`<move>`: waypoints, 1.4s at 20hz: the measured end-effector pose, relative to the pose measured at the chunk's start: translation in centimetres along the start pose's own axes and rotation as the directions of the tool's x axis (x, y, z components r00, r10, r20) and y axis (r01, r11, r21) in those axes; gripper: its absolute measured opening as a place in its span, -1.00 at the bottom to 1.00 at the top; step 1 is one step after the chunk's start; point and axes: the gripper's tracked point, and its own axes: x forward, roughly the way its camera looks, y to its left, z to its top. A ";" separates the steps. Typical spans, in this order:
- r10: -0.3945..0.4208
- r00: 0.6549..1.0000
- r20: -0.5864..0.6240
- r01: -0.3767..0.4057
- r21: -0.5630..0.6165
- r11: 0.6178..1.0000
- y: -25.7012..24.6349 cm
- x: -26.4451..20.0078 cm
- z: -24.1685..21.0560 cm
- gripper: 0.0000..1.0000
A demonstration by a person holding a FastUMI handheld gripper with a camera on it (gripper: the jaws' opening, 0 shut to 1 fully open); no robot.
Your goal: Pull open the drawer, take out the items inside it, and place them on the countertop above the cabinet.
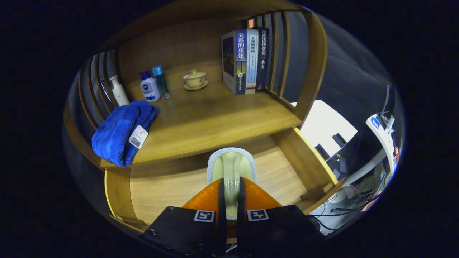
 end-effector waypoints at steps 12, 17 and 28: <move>0.109 0.972 0.208 -0.103 -0.039 0.994 1.9 0.4 13.3 -0.61; 0.187 0.969 0.162 -0.174 -0.089 0.981 4.5 5.3 14.9 -0.61; 0.247 0.968 0.049 -0.238 -0.141 0.961 6.9 11.2 14.7 -0.60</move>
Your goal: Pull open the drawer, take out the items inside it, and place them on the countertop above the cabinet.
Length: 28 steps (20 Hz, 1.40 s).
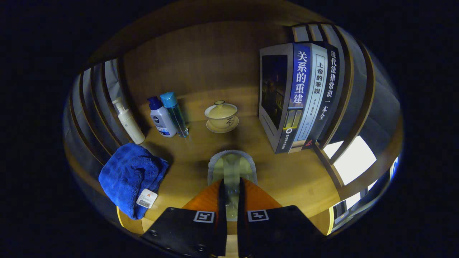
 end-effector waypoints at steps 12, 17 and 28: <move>0.017 1.000 0.024 -0.015 -0.052 0.999 1.2 1.9 -0.6 -0.25; 0.014 0.999 0.040 -0.009 -0.107 0.994 1.3 2.1 -1.1 0.79; -0.026 0.949 0.314 0.075 -0.146 0.986 1.1 -3.5 3.2 0.96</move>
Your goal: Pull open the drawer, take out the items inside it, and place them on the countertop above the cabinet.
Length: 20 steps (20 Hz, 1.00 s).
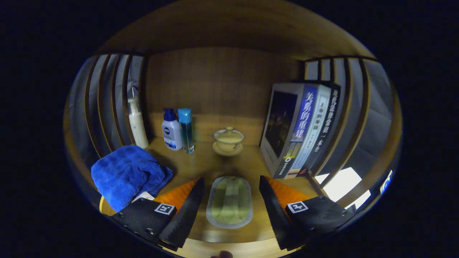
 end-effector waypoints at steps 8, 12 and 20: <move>-0.150 0.967 0.208 0.146 0.035 0.989 -3.5 -8.4 4.0 0.95; -0.190 0.932 0.309 0.190 0.031 0.981 -4.0 -13.1 4.7 0.95; -0.200 0.889 0.412 0.188 0.070 0.980 -3.7 -19.7 3.0 0.95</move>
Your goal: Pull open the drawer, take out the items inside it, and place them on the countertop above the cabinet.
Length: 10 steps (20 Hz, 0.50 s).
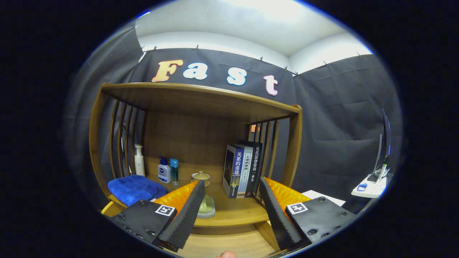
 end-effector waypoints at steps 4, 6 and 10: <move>0.026 0.999 0.021 -0.027 0.013 1.000 0.7 -3.3 0.0 0.95; 0.052 0.998 0.041 -0.053 0.016 0.998 1.5 -4.4 0.1 0.95; 0.152 0.986 0.069 -0.154 0.028 0.988 3.1 -7.0 -0.1 0.95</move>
